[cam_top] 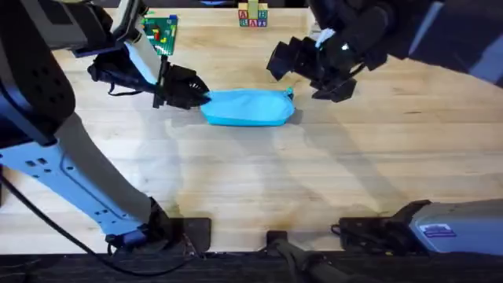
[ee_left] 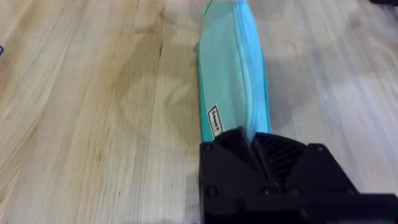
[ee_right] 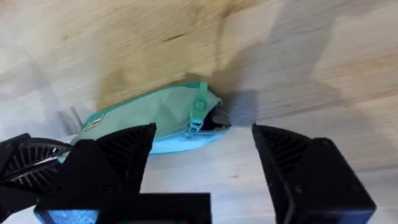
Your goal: Unzip the bag, pick up the pens from the table one at a time and place them inside, then zip the bag closed.
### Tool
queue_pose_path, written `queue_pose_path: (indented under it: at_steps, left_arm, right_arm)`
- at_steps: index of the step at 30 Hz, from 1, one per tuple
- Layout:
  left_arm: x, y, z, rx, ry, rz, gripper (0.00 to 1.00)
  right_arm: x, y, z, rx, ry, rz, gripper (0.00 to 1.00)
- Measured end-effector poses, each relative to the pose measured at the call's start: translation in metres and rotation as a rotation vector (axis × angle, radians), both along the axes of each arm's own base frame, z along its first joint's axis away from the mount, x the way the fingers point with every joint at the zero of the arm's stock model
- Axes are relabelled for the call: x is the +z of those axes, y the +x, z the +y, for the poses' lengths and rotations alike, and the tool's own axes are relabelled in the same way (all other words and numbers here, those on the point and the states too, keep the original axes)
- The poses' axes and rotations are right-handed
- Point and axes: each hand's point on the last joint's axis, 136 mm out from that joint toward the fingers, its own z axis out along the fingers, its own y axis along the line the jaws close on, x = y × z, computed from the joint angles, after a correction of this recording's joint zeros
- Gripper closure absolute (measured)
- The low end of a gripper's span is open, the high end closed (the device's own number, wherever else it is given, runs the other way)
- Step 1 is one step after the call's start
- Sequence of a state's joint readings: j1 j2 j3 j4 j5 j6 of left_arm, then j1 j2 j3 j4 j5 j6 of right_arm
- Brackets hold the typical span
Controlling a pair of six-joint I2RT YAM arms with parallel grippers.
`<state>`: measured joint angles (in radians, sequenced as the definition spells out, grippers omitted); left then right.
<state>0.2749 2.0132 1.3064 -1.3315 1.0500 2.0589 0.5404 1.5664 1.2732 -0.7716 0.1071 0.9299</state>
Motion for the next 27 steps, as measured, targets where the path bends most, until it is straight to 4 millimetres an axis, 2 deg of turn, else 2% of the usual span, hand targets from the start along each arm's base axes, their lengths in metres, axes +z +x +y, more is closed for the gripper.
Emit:
queue_pose_path:
  at_steps: [7,11,13,16,27]
  left_arm:
    - [0.000,0.000,0.000,0.000,0.000,0.000,0.958]
    - [0.000,0.000,0.000,0.000,0.000,0.000,0.958]
    - [0.000,0.000,0.000,0.000,0.000,0.000,0.958]
    - [0.000,0.000,0.000,0.000,0.000,0.000,0.959]
    - [0.000,0.000,0.000,0.000,0.000,0.000,0.958]
  right_arm:
    - [-0.014,0.008,0.005,-0.019,0.001,0.014,0.121]
    - [-0.020,0.009,0.005,-0.032,-0.002,0.027,0.183]
    - [-0.022,0.009,0.005,-0.035,-0.003,0.033,0.249]
    - [-0.023,0.010,0.005,-0.039,-0.002,0.033,0.340]
    - [-0.023,0.010,0.005,-0.051,0.003,0.035,0.476]
